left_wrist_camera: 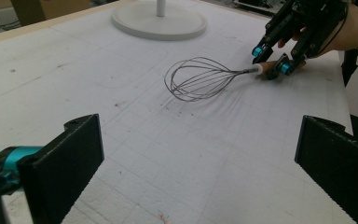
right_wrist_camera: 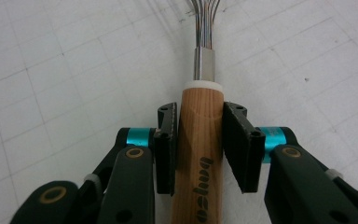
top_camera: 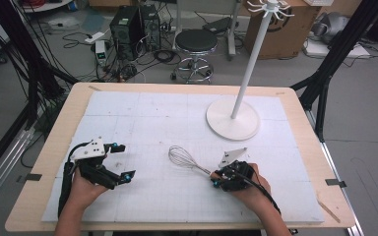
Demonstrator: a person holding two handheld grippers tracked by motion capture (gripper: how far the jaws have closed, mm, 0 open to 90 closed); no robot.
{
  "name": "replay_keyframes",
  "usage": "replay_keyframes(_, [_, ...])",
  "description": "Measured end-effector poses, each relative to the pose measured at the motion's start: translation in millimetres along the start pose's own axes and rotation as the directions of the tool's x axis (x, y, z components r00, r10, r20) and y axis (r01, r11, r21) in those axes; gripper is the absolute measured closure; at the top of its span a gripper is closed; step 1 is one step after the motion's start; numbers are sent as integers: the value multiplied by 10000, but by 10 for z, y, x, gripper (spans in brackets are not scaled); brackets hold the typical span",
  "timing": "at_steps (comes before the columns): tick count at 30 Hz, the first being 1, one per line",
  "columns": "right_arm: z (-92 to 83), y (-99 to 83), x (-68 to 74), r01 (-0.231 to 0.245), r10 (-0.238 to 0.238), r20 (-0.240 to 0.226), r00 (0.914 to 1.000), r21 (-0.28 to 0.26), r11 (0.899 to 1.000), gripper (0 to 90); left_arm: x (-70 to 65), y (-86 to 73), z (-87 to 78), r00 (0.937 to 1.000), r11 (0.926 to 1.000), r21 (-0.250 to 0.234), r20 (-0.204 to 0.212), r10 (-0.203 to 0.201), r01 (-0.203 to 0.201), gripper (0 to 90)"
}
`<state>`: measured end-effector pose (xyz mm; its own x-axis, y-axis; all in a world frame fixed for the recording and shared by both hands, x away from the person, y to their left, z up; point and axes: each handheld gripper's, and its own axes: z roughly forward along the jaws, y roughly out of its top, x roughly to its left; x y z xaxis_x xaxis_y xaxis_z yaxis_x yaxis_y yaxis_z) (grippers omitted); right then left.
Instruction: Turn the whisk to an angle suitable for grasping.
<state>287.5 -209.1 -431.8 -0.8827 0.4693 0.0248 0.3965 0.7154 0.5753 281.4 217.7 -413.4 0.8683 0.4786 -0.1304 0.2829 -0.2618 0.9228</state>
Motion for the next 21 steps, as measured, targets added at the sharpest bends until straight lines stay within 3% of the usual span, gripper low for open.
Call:
replay_keyframes(7, [16,32,40,430,-430,33,9991,-88,9990,695,-11,16,-5,10000,10000,-5,19,62,-62,17])
replay_keyframes(10, [78,122,83,841,-842,-104,9964,-84,9964,696,-10,23,-25,10000,10000,-69,6,53,-53,17])
replay_keyframes(19, [310,429,238,1481,-1492,-736,9861,-203,9888,696,-13,44,-67,9999,9997,-203,-40,117,-118,17])
replay_keyframes(21, [404,558,315,1813,-1827,-932,9787,-231,9832,696,-18,45,-71,10000,9997,-236,-23,81,-82,17])
